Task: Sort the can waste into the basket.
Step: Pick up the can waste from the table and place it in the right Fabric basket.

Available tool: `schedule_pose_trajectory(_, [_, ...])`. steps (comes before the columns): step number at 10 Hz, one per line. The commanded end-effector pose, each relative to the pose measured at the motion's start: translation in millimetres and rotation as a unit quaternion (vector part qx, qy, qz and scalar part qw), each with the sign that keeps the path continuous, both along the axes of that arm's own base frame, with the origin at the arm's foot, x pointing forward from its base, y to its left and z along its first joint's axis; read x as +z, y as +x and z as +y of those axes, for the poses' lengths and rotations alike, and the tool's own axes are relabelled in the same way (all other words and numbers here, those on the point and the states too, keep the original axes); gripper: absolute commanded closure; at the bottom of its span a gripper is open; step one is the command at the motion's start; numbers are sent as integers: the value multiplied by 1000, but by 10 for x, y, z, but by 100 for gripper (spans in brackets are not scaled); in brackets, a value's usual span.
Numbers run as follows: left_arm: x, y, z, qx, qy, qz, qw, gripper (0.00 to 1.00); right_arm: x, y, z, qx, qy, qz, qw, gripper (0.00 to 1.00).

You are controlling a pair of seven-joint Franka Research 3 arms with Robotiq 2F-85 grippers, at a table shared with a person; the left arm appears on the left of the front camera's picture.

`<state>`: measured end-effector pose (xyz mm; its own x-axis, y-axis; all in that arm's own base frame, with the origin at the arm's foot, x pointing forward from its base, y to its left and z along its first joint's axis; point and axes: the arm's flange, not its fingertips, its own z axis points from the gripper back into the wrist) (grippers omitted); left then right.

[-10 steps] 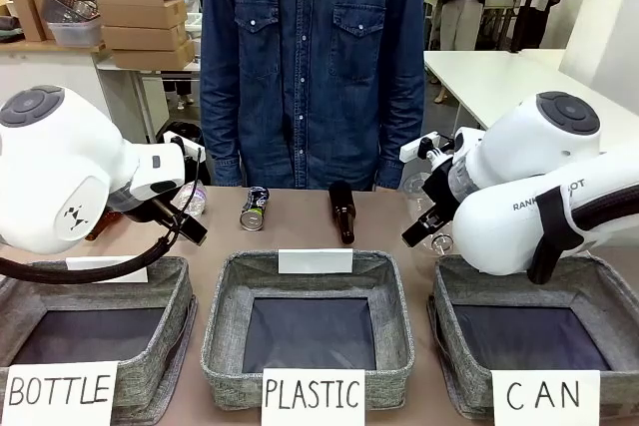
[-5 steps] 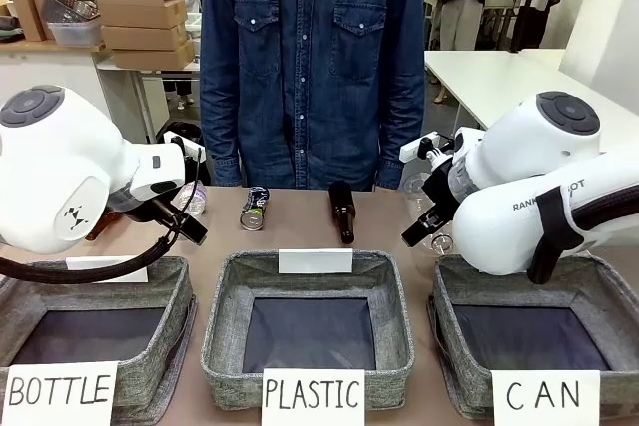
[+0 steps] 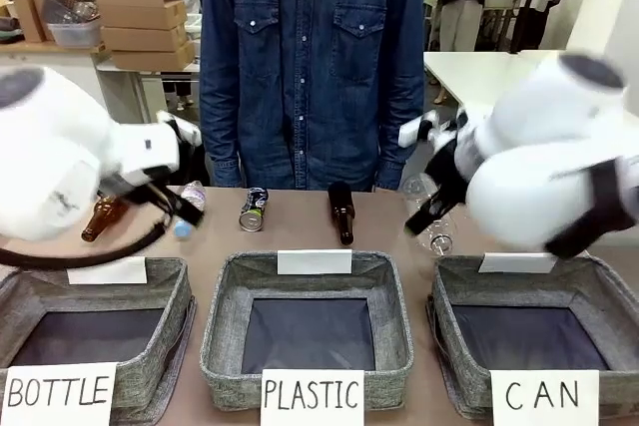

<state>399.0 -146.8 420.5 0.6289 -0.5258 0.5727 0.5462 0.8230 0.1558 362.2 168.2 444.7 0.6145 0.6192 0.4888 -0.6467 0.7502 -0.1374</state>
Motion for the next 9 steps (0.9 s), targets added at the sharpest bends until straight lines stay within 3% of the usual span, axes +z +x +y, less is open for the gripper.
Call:
schedule_pose_trajectory(1, [480,-1129,614,-18,-11,-75,997,0,980,-559,-440,-9,27,-34,999,0])
schedule_pose_trajectory(2, [479,-1341,631,-35,-9,-86,996,0,1076,-699,-513,-29,15,-84,996,0])
schedule_pose_trajectory(3, [377,-1390,515,-60,6,-97,993,0,1010,-691,-523,-45,-3,-101,994,0])
schedule_pose_trajectory(4, [887,-289,202,-14,-13,-72,997,0,961,-509,-340,-10,21,-48,999,0])
schedule_pose_trajectory(5, [887,-289,202,-14,-13,-72,997,0,1234,-695,-499,-21,21,-81,996,0])
schedule_pose_trajectory(6, [1204,-509,249,-32,-10,-94,995,0,1055,-547,-463,-37,47,-28,998,0])
schedule_pose_trajectory(7, [1235,-510,446,-104,-72,42,991,0,1040,-522,-601,-58,152,38,986,0])
schedule_pose_trajectory(8, [1286,-523,738,-129,-166,132,969,0,1077,-522,-850,-117,280,158,940,0])
schedule_pose_trajectory(9, [1268,-506,1041,-118,-291,214,925,0,1039,-511,-1237,-200,376,246,871,0])
